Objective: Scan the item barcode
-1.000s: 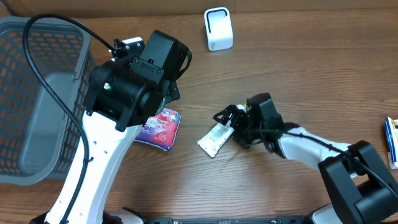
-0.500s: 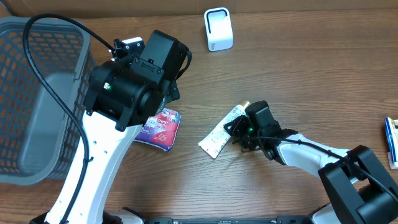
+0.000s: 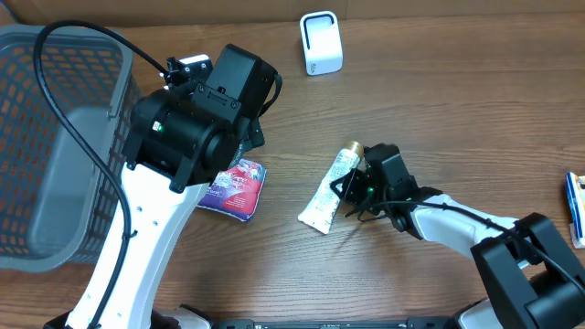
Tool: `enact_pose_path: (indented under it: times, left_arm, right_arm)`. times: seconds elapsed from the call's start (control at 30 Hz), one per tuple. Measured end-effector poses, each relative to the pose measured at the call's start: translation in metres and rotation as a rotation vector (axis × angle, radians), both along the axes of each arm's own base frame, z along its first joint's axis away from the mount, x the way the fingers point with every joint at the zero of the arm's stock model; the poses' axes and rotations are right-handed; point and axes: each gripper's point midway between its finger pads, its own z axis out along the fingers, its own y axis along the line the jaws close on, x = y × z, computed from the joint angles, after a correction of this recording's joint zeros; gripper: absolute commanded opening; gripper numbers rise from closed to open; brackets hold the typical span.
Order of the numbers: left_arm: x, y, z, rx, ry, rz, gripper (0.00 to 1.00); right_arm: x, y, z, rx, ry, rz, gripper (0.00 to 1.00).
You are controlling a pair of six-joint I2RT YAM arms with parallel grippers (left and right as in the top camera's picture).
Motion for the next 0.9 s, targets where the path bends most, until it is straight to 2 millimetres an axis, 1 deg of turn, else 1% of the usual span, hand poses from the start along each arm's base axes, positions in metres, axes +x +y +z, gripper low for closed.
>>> enact_pose_path:
  times: [0.2,0.23,0.33,0.4,0.43,0.53,0.63,0.73,0.9]
  left_arm:
    - [0.000,0.000,0.000,0.000,0.000,0.000,1.00]
    - [0.000,0.000,0.000,0.000,0.000,0.000,1.00]
    - [0.000,0.000,0.000,0.000,0.000,0.000,1.00]
    - [0.000,0.000,0.000,0.000,0.000,0.000,1.00]
    - [0.000,0.000,0.000,0.000,0.000,0.000,1.00]
    - [0.000,0.000,0.000,0.000,0.001,0.000,1.00]
    - [0.000,0.000,0.000,0.000,0.000,0.000,1.00]
    - [0.000,0.000,0.000,0.000,0.000,0.000,1.00]
    - [0.000,0.000,0.000,0.000,0.000,0.000,1.00]
  right_arm:
    - [-0.012,-0.007,0.013,0.071,0.002,0.135,0.07]
    - [-0.015,-0.009,0.022,0.116,-0.005,0.161,0.07]
    - [-0.011,-0.009,0.062,0.280,-0.085,0.226,0.07]
    - [-0.008,-0.006,0.101,0.403,-0.176,0.281,0.06]
    - [-0.007,-0.005,0.124,0.470,-0.229,0.313,0.06]
    - [-0.020,-0.003,0.178,0.616,-0.325,0.421,0.06]
    - [-0.039,-0.002,0.211,0.710,-0.346,0.522,0.06]
    - [-0.051,-0.002,0.224,0.760,-0.313,0.578,0.06]
    - [-0.062,-0.002,0.228,0.804,-0.215,0.607,0.06]
